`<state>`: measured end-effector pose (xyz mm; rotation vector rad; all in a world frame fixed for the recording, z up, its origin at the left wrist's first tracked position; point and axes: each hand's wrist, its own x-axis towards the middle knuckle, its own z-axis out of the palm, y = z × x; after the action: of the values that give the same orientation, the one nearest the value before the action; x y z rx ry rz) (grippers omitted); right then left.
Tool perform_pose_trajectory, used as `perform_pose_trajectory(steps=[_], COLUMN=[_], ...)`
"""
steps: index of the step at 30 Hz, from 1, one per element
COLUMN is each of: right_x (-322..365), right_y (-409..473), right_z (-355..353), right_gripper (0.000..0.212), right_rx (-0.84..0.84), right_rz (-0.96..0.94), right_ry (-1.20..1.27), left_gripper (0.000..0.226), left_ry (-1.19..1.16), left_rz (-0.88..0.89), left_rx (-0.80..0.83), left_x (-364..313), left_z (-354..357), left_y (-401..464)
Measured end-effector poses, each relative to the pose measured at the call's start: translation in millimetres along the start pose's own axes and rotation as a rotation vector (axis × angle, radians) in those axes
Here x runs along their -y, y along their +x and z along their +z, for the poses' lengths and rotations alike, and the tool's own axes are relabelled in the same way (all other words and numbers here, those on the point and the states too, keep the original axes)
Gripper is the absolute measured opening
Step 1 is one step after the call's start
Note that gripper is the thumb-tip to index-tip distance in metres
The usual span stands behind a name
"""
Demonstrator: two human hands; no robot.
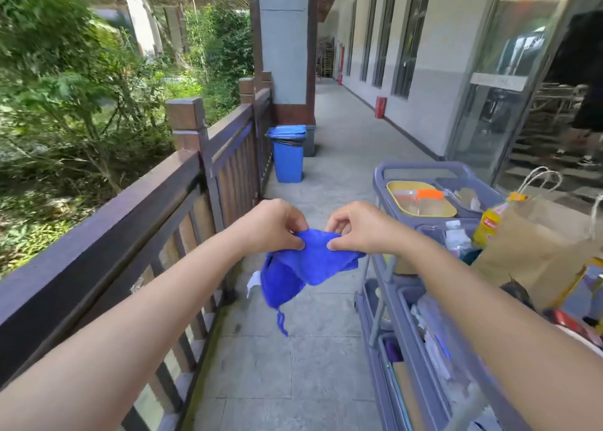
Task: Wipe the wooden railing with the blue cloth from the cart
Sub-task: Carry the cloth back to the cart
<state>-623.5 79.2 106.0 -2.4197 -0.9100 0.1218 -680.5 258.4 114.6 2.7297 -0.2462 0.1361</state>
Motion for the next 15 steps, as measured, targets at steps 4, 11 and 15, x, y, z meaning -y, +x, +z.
perform_pose_trajectory(steps=[4, 11, 15], right_x=[-35.7, -82.7, -117.2], right_y=[58.8, 160.3, 206.7], right_z=[-8.5, -48.1, -68.1], right_gripper=[0.008, 0.007, 0.008], right_rx=[-0.034, -0.127, -0.180], right_rz=[0.069, 0.229, 0.303], right_ry=[-0.012, -0.032, -0.034], left_gripper=[0.012, 0.012, 0.014], left_ry=[-0.013, 0.000, 0.017], left_rz=[0.078, 0.232, 0.314], left_rx=[0.017, 0.073, 0.110], left_x=[34.4, 71.9, 79.1], left_z=[7.5, -10.6, -14.5], left_y=[82.9, 227.0, 299.2])
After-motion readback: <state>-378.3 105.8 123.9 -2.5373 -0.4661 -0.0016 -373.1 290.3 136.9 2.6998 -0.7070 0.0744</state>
